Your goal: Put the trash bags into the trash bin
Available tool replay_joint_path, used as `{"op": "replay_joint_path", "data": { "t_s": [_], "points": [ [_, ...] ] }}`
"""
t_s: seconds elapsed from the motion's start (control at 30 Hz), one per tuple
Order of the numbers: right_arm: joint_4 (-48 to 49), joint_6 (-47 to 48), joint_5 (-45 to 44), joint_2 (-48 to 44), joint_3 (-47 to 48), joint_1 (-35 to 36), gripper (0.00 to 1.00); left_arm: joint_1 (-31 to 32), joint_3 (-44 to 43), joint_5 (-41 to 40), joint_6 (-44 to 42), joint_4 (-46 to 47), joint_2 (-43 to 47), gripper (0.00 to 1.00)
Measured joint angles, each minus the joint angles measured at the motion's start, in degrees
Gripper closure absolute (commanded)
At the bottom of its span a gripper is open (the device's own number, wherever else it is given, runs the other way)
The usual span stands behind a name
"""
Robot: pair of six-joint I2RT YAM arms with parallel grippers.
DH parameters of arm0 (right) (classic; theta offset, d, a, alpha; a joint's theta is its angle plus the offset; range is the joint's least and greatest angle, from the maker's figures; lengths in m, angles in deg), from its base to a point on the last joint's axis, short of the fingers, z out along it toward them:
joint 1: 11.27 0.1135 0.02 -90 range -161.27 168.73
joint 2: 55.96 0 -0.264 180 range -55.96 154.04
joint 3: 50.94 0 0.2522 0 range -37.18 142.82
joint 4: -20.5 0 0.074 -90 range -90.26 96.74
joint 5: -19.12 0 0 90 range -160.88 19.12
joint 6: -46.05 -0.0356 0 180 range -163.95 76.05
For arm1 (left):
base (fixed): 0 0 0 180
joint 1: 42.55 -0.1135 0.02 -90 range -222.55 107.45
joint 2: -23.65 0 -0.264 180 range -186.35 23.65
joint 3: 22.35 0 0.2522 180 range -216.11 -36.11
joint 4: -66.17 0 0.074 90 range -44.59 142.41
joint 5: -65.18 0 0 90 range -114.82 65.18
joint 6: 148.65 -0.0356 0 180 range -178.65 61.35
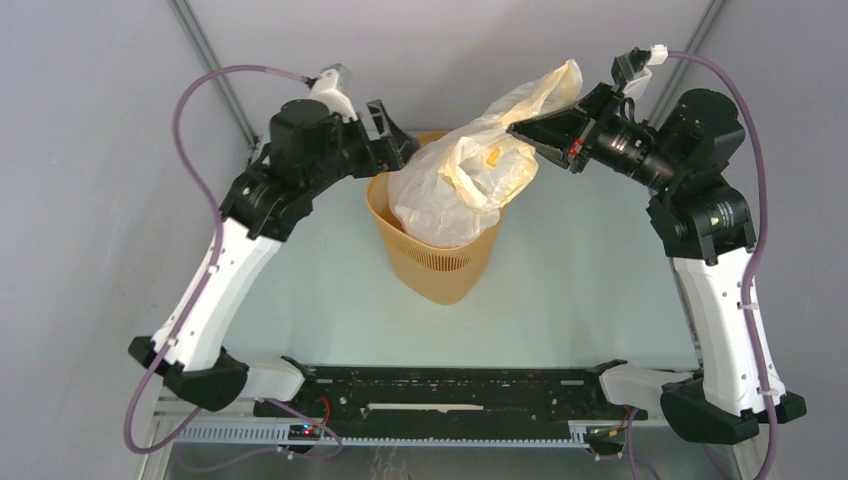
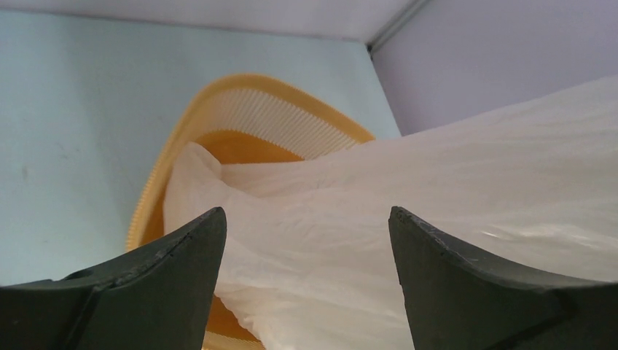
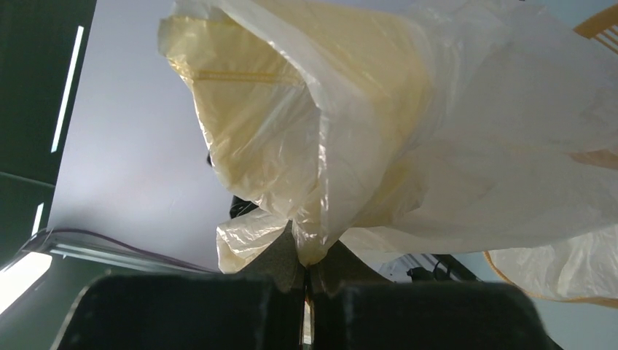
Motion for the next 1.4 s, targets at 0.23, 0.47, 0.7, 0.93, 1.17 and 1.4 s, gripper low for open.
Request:
{"op": "replay_joint_path", "data": {
  "t_s": [0.23, 0.47, 0.7, 0.93, 1.17, 1.4],
  "points": [
    [4.2, 0.5, -1.6, 0.3, 0.0, 3.2, 1.0, -0.3, 1.0, 10.1, 1.1, -1.0, -3.9, 0.06],
    [3.3, 5.8, -7.5, 7.1, -0.3, 9.9, 1.0, -5.0, 2.3, 10.2, -0.4, -2.5, 1.6, 0.0],
    [-2.2, 10.6, -12.5, 11.1, -2.2, 11.5, 1.0, -14.7, 5.6, 13.9, 1.6, 1.7, 15.2, 0.0],
    [-4.5, 13.8, -12.1, 11.1, -2.2, 11.5, 0.98, -7.8, 8.9, 30.0, 5.6, 12.3, 13.6, 0.0],
    [-4.5, 15.1, -10.0, 11.1, -2.2, 11.3, 0.95, -1.5, 8.8, 33.7, 4.9, 8.7, 2.8, 0.41],
    [-4.6, 16.5, -8.6, 11.1, -2.4, 11.2, 0.71, -1.2, 8.2, 27.6, 3.6, 2.4, 2.7, 0.81]
  ]
}}
